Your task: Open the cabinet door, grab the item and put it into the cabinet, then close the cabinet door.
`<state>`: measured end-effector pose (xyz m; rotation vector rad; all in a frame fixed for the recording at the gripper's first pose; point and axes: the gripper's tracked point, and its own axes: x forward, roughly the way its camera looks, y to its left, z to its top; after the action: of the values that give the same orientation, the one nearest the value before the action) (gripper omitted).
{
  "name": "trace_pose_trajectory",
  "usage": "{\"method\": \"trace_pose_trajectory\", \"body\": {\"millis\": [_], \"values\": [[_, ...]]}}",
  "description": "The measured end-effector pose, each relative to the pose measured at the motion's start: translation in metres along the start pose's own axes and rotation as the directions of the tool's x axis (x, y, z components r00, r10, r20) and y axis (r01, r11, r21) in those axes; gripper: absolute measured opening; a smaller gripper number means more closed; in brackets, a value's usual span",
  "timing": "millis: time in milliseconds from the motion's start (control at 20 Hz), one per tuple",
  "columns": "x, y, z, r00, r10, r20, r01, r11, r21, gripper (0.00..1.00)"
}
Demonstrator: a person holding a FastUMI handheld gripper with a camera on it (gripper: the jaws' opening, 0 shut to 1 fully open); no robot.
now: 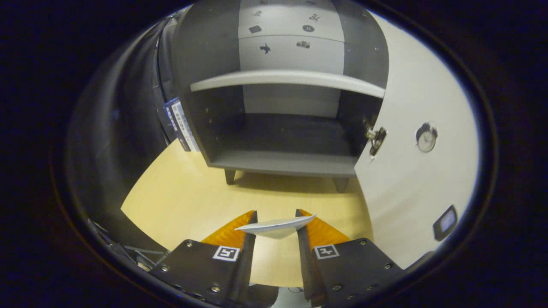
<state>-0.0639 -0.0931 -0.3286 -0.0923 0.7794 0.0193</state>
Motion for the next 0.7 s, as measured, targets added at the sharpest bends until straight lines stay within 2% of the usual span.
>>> {"method": "trace_pose_trajectory", "body": {"millis": [300, 700], "values": [[-0.027, -0.016, 0.11, 0.985, -0.023, 0.171, 0.021, 1.0, 0.013, 0.49], [-0.042, -0.029, 0.199, 0.948, -0.06, 0.313, 0.048, 0.998, 0.044, 0.48]]}}
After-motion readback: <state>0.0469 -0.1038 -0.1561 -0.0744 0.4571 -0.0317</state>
